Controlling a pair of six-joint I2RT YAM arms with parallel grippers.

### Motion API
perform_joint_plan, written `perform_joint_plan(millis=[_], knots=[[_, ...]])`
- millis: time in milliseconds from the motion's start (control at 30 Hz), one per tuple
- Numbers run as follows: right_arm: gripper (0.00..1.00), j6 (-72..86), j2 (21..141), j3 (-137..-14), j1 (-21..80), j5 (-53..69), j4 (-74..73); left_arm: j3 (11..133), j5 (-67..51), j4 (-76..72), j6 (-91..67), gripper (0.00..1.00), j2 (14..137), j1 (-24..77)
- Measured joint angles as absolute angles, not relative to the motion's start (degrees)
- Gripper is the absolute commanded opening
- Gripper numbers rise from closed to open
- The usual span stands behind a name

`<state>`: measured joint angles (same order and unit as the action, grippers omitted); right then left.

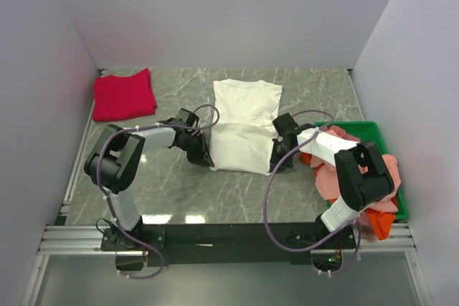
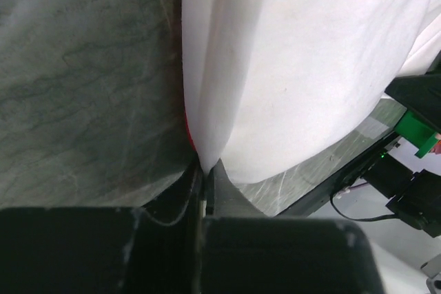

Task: Fold and stack the t-shirts
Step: Fold the tshirt

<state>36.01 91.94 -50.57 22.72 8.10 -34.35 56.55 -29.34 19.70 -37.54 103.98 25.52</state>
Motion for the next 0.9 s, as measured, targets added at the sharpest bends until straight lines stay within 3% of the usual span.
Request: perform_joint_plan(millis=[67,333,900], knots=[[0.00,35.9,91.8,-50.4,22.6,8.1,-34.2,56.5,-29.5,19.5,-37.6,0.00,104.0,25.5],[0.00,35.7,88.2,-50.1,22.2,6.5,-35.8,56.5,-25.8,21.2,-38.2,0.00,101.1,26.4],[0.00,36.2,66.0,-50.1,22.0,4.0,-45.3,53.1,-23.6,24.5,-43.2,0.00,79.2,29.3]])
